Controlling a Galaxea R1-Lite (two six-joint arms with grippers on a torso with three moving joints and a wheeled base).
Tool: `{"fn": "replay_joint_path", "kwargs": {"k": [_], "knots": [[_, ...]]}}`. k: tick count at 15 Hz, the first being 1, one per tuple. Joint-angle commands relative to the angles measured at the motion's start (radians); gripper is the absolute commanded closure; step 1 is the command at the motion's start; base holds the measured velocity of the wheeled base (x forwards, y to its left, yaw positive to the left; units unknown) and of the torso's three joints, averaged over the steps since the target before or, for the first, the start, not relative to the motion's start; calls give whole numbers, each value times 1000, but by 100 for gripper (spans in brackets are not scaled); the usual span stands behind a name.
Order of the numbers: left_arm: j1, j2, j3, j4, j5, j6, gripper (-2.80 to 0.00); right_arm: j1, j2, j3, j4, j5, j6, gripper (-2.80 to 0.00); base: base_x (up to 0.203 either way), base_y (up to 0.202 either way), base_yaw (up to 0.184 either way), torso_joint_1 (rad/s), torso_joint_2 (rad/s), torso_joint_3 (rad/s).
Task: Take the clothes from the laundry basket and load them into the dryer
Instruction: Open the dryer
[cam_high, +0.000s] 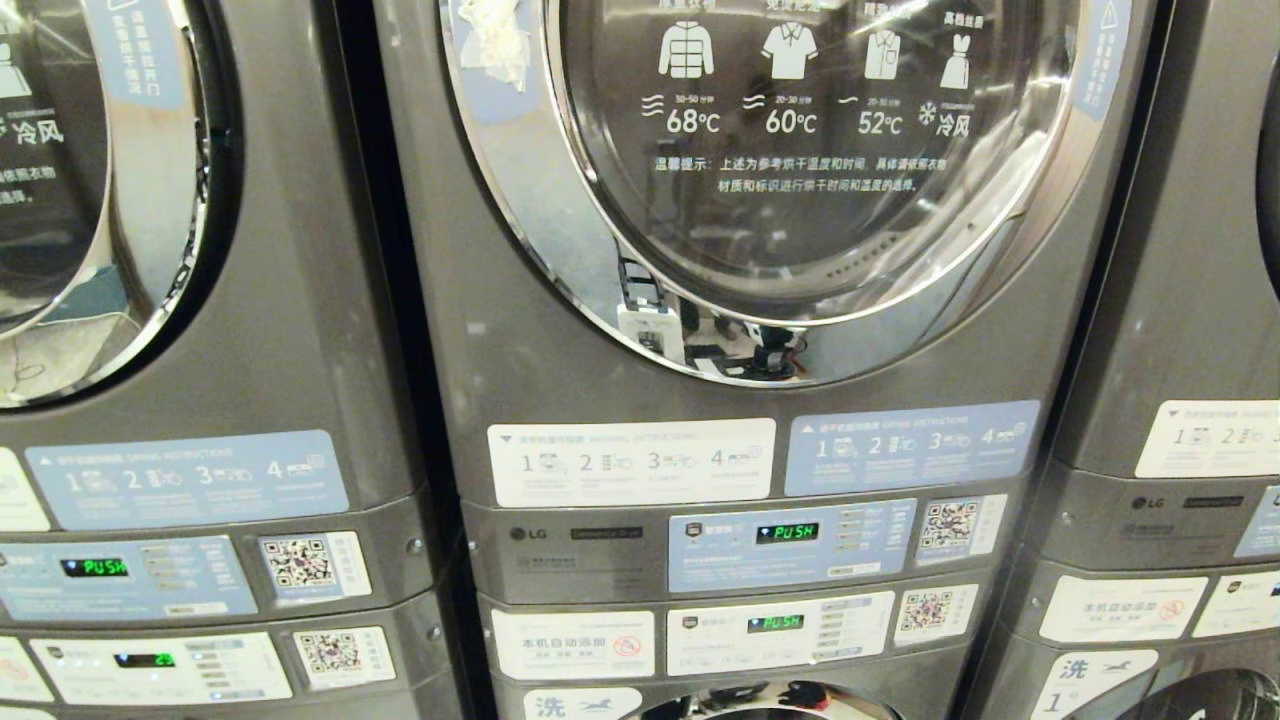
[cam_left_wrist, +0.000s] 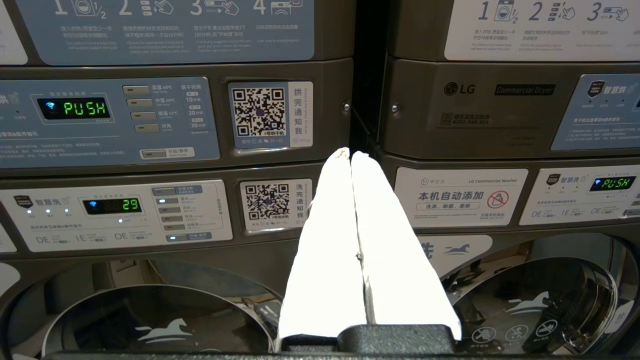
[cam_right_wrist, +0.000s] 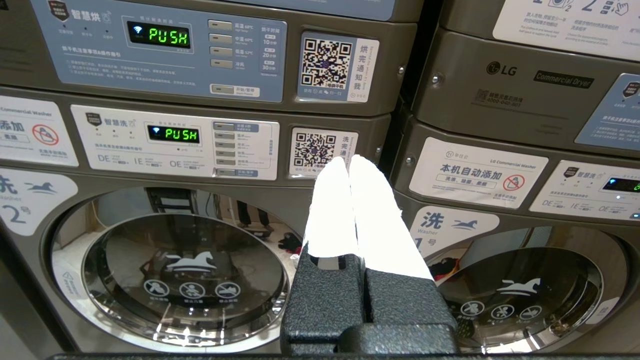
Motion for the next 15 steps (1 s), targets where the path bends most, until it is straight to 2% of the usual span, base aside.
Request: {"fn": "replay_joint_path", "kwargs": {"k": [1,11,15], "knots": [[0,0,0,0,0,0,0,0,1,1,1,0,3,0,0,0,0,0,0,0],[0,0,0,-1,0,0,0,0,1,-1,1,-3,63,0,0,0,0,0,0,0],[0,0,0,-1,0,0,0,0,1,1,1,3,11,0,0,0,0,0,0,0]]}}
